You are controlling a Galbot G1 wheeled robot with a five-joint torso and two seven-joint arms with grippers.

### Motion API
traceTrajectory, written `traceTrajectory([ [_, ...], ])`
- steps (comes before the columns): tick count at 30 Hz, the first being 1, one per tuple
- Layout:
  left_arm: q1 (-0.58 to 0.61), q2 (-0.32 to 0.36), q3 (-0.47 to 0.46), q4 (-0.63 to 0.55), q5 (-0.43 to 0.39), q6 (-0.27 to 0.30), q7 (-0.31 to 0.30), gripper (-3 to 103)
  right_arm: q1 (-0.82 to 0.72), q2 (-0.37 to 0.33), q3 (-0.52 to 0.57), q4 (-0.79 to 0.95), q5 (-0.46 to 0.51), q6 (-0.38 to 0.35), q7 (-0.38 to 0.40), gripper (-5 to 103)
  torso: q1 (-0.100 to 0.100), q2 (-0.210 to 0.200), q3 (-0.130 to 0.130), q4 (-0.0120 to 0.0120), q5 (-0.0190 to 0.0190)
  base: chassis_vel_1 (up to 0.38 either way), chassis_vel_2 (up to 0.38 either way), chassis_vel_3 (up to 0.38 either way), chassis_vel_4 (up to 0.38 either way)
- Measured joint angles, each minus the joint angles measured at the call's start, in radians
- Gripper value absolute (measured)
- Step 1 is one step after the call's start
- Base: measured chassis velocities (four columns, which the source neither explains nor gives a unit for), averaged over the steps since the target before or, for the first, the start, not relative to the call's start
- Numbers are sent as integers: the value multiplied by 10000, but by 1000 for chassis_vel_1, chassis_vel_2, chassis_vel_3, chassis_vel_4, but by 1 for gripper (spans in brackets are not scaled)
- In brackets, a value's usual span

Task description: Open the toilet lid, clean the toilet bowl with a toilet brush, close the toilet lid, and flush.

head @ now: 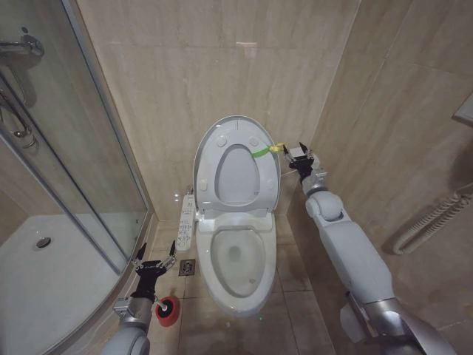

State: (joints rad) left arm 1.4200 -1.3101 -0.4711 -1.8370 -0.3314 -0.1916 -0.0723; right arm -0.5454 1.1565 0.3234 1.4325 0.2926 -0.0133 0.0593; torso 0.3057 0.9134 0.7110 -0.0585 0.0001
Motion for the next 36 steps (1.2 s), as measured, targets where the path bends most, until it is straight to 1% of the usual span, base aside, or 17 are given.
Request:
traceTrajectory([
  [4, 0, 0, 0, 0, 0, 0, 1, 100, -375, -153, 211, 464, 152, -29, -4, 66, 0, 0, 0, 0, 0, 0, 0, 0, 0],
  [5, -1, 0, 0, 0, 0, 0, 1, 100, -519, -211, 291, 621, 201, -40, -1, 93, 0, 0, 0, 0, 0, 0, 0, 0, 0],
  [10, 0, 0, 0, 0, 0, 0, 1, 100, -1303, -594, 582, 1585, 606, -182, 11, 93, 0, 0, 0, -2, 0, 0, 0, 0, 0],
  [11, 0, 0, 0, 0, 0, 0, 1, 100, -1482, -653, 641, 1814, 723, -239, 21, 100, 0, 0, 0, -2, 1, 0, 0, 0, 0],
  [12, 0, 0, 0, 0, 0, 0, 1, 100, -1482, -653, 641, 1814, 723, -239, 21, 100, 0, 0, 0, -2, 1, 0, 0, 0, 0],
  [16, 0, 0, 1, 0, 0, 0, 3, 100, -2360, -885, 941, 2872, 1229, -553, 118, 100, 0, 0, -1, 0, 0, 0, 0, 0, 0],
  [21, 0, 0, 0, 0, 0, 0, 2, 100, -3045, -974, 1104, 3554, 1430, -778, 221, 100, 0, 0, -1, -1, 0, 0, 0, 0, 0],
  [23, 0, 0, 1, 0, 0, 0, 2, 100, -3641, -1034, 1171, 4188, 1558, -1016, 333, 100, 0, 0, -1, -2, -1, 0, 0, 0, 0],
  [28, 0, 0, 1, 0, 0, 0, 1, 100, -4480, -912, 1179, 5182, 1483, -1294, 616, 100, -1, 1, -1, -1, -3, 0, 0, 0, 0],
  [36, 0, 0, 0, 0, 0, 0, 0, 100, -5181, -696, 1268, 5729, 1148, -1349, 713, 100, 0, 0, 0, 0, 0, 0, 0, 0, 0],
])
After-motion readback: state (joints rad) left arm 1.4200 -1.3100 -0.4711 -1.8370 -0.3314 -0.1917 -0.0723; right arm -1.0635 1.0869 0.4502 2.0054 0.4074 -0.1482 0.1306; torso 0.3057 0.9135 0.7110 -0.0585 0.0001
